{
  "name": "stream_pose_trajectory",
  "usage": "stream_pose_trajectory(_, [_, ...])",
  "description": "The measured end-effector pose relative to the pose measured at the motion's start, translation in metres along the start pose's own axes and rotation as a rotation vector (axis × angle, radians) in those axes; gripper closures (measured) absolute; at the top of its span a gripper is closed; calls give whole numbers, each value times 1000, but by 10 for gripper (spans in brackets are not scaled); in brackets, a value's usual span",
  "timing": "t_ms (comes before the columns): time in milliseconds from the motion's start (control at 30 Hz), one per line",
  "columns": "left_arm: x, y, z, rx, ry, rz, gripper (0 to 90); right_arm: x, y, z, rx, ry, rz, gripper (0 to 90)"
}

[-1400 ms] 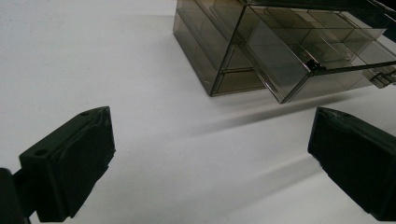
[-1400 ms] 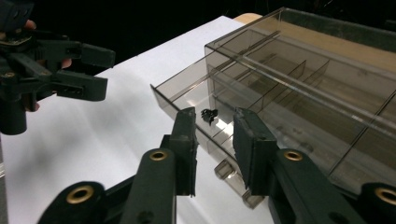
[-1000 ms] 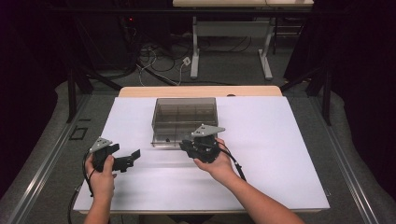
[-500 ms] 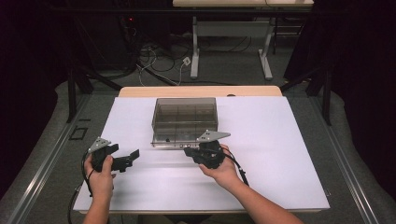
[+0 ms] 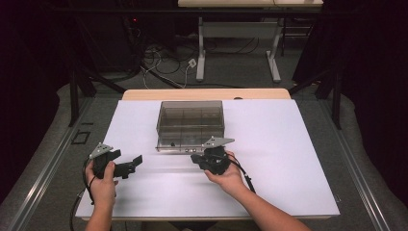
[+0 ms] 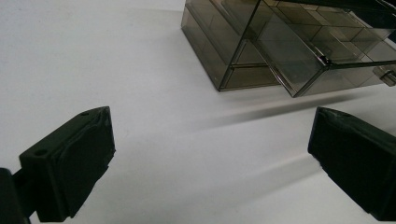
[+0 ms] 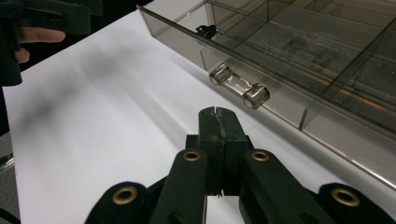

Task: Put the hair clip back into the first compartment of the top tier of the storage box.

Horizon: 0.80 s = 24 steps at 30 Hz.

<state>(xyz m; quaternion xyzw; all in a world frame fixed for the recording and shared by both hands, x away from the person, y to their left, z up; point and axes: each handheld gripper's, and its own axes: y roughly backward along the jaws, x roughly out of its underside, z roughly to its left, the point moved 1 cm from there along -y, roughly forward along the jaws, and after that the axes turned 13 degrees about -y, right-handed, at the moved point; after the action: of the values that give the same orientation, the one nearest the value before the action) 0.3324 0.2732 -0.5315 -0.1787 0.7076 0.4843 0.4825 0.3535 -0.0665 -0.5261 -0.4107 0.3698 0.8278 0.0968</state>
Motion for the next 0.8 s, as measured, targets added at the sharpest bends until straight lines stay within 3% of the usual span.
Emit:
stream_pose_trajectory(133, [-1, 2, -1, -1, -4, 0, 11, 1, -1, -2, 15, -5, 24, 900])
stream_pose_trajectory(233, [-1, 4, -1, -4, -1, 1, 11, 1, -4, -3, 15, -9, 6, 900])
stream_pose_trajectory(400, [0, 6, -1, -7, 1, -1, 11, 1, -3, -5, 28, -5, 25, 900])
stream_pose_trajectory(433, [1, 6, -1, -9, 1, -3, 11, 2, -3, -6, 24, -7, 7, 900])
stream_pose_trajectory(800, [3, 6, 0, -15, 9, 6, 10, -1, -2, -16, 34, -46, 9, 900])
